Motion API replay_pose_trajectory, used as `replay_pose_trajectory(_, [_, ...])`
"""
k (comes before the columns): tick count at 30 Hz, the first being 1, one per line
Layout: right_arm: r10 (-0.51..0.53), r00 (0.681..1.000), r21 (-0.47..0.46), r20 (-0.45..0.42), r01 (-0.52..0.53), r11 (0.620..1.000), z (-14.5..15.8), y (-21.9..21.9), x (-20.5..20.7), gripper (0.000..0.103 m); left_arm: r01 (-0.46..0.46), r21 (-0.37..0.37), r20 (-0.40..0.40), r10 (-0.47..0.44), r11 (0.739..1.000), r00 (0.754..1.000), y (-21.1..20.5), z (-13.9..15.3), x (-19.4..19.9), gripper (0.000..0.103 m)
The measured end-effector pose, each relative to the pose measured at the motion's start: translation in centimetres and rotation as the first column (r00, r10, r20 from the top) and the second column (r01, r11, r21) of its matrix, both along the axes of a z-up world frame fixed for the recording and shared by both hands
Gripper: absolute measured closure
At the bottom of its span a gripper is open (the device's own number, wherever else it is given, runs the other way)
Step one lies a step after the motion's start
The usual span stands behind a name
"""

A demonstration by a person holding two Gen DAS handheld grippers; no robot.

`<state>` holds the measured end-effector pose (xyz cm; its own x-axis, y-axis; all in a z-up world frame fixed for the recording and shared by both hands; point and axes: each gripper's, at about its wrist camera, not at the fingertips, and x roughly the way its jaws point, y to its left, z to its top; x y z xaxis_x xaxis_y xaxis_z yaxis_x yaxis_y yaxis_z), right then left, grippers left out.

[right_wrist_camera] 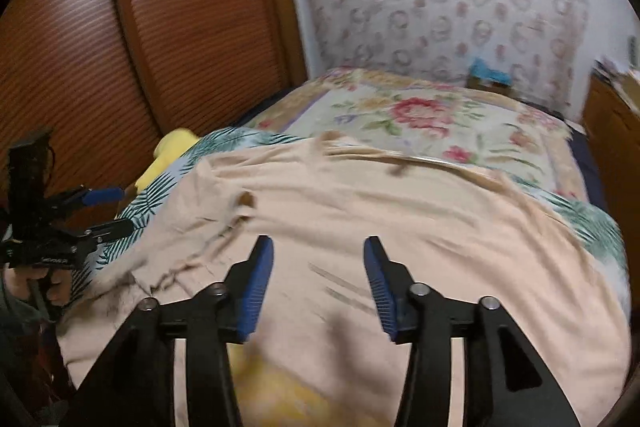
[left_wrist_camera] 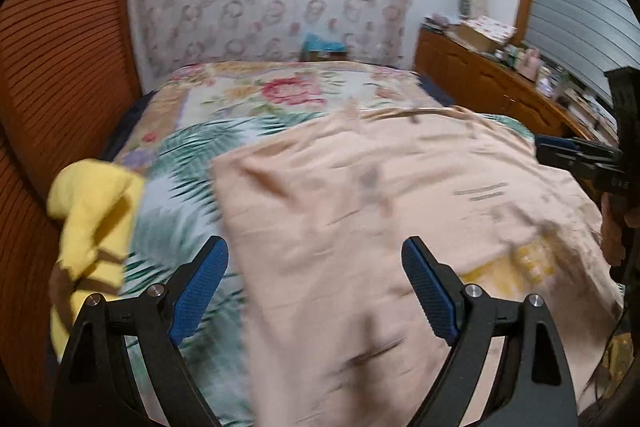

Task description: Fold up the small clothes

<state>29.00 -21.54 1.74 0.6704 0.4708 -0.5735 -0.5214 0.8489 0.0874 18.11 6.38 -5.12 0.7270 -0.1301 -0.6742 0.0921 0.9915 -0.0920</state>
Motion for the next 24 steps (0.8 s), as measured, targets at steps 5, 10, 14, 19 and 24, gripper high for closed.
replay_pose_trajectory(5, [-0.190,0.982,-0.025,0.016,0.191,0.981,-0.6,-8.8,-3.5,0.046,0.122,0.001,-0.007,-0.122,0.993,0.992,-5.7,0.3,2.5,0.014])
replay_pose_trajectory(10, [-0.357,0.934,-0.030,-0.022,0.356,0.934,-2.4,-16.6,-6.0,0.046,0.227,-0.009,-0.039,-0.227,0.974,0.973,-11.3,-0.2,5.0,0.014])
replay_pose_trajectory(14, [-0.434,0.899,-0.036,-0.058,0.433,0.901,-3.9,-20.5,-7.1,0.046,0.282,-0.004,-0.062,-0.282,0.959,0.957,-14.7,-0.5,6.4,0.014])
replay_pose_trajectory(19, [-0.461,0.881,-0.032,-0.110,0.460,0.887,-5.2,-21.7,-7.1,0.046,0.323,0.019,-0.084,-0.321,0.946,0.943,-17.7,-0.8,7.1,0.014])
replay_pose_trajectory(24, [-0.458,0.875,-0.029,-0.157,0.459,0.888,-5.4,-22.0,-6.6,0.046,0.349,0.047,-0.110,-0.342,0.936,0.933,-19.3,-1.5,7.8,0.014])
